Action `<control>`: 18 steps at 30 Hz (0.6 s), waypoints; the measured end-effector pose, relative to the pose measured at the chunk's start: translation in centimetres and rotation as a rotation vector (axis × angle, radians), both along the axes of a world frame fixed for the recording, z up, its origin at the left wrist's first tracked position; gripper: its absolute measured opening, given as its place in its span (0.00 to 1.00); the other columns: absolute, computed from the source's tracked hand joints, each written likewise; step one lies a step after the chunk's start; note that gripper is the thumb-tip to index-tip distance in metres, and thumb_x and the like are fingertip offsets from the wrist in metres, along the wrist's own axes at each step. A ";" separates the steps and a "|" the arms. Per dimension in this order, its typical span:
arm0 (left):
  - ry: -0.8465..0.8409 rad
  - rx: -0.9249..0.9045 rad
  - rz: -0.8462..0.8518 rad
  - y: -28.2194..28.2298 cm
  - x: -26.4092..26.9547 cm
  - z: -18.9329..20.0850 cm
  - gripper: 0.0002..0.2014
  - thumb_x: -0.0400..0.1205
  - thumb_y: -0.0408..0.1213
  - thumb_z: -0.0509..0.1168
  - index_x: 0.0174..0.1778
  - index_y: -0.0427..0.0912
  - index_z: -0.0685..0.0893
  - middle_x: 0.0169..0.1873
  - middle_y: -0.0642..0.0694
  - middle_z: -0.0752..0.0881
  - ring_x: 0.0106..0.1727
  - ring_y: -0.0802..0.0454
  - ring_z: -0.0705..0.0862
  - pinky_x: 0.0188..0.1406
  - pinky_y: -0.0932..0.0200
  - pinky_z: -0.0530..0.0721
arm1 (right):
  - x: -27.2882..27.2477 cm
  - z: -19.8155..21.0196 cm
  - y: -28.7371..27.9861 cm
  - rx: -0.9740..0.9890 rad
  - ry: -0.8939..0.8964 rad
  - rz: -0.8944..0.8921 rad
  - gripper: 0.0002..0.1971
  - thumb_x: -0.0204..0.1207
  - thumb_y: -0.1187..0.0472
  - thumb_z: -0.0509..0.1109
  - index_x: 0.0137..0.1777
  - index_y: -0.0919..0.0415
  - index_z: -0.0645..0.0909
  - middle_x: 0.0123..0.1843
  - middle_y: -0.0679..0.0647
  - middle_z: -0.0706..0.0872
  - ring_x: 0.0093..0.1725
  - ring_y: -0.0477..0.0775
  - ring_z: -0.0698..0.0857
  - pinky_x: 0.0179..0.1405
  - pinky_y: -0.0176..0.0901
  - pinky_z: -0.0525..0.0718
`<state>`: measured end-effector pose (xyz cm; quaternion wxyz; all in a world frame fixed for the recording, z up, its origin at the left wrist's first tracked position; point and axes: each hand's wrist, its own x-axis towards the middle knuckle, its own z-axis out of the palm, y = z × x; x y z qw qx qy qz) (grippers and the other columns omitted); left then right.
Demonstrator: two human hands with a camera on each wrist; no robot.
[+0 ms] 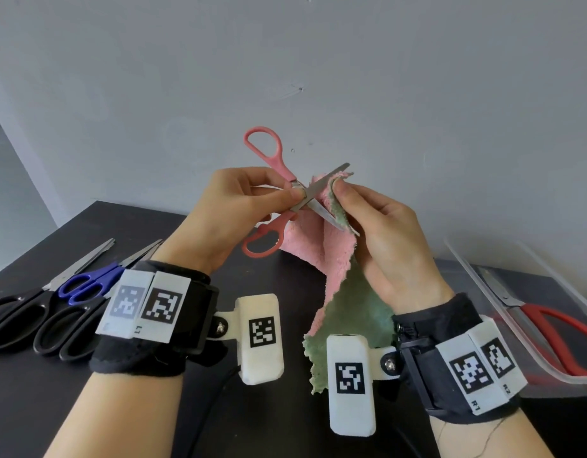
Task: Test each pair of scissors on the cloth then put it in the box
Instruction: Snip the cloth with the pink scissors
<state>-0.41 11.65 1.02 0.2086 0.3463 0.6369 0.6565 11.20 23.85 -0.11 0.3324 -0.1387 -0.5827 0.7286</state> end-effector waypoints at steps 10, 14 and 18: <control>0.000 -0.023 0.005 0.1 0.3 0.0 0.09 0.74 0.36 0.74 0.28 0.48 0.89 0.32 0.47 0.90 0.30 0.57 0.83 0.35 0.61 0.75 | -0.2 -0.5 -0.3 0.032 0.004 0.046 0.08 0.69 0.67 0.74 0.48 0.66 0.89 0.46 0.60 0.92 0.46 0.52 0.91 0.46 0.34 0.85; 0.021 -0.034 0.018 0.2 0.5 -0.1 0.07 0.74 0.33 0.74 0.31 0.44 0.87 0.35 0.44 0.92 0.32 0.57 0.87 0.31 0.66 0.78 | -0.2 -0.7 -0.3 0.134 -0.041 -0.003 0.06 0.73 0.66 0.73 0.48 0.65 0.89 0.46 0.60 0.92 0.48 0.55 0.91 0.51 0.40 0.86; 0.046 -0.011 0.021 0.1 0.5 -0.1 0.06 0.75 0.28 0.73 0.33 0.37 0.86 0.35 0.38 0.91 0.34 0.54 0.88 0.28 0.71 0.79 | -0.4 -0.8 -0.5 0.218 -0.078 -0.057 0.05 0.75 0.63 0.73 0.45 0.63 0.90 0.43 0.58 0.92 0.47 0.54 0.90 0.51 0.43 0.86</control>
